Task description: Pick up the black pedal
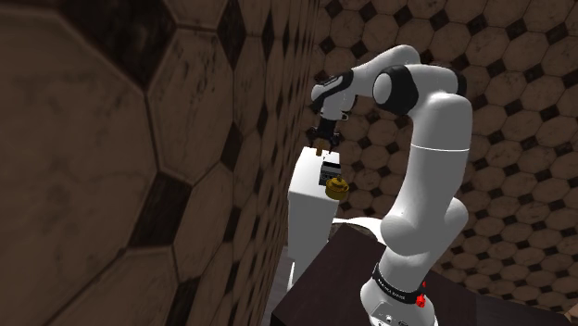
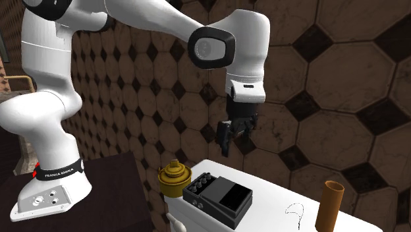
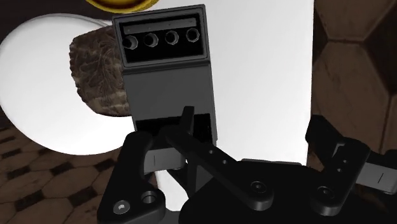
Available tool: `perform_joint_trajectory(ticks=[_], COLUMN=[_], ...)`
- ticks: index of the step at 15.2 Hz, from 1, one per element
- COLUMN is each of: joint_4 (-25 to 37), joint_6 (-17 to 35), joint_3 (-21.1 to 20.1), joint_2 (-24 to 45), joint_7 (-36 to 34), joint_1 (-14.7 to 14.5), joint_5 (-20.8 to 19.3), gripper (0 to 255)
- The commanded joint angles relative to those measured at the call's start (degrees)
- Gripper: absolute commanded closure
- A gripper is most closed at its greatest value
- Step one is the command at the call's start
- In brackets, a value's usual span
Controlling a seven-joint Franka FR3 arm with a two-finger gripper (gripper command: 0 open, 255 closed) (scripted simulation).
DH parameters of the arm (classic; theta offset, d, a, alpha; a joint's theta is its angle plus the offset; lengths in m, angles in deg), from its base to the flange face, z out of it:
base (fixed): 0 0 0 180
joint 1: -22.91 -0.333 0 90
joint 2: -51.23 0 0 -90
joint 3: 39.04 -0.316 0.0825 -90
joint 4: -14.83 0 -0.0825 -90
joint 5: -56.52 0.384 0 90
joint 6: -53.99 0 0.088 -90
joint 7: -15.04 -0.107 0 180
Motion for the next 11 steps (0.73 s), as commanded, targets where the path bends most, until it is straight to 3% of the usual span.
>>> perform_joint_trajectory(ticks=[1,11], joint_4=[1.17,5.29], joint_6=[0.22,1.65], joint_3=[1.01,4.85], joint_2=[2.35,12.39], joint_7=[-1.15,-6.12], joint_1=[1.34,7.62], joint_5=[0.93,5.53], gripper=[0,0])
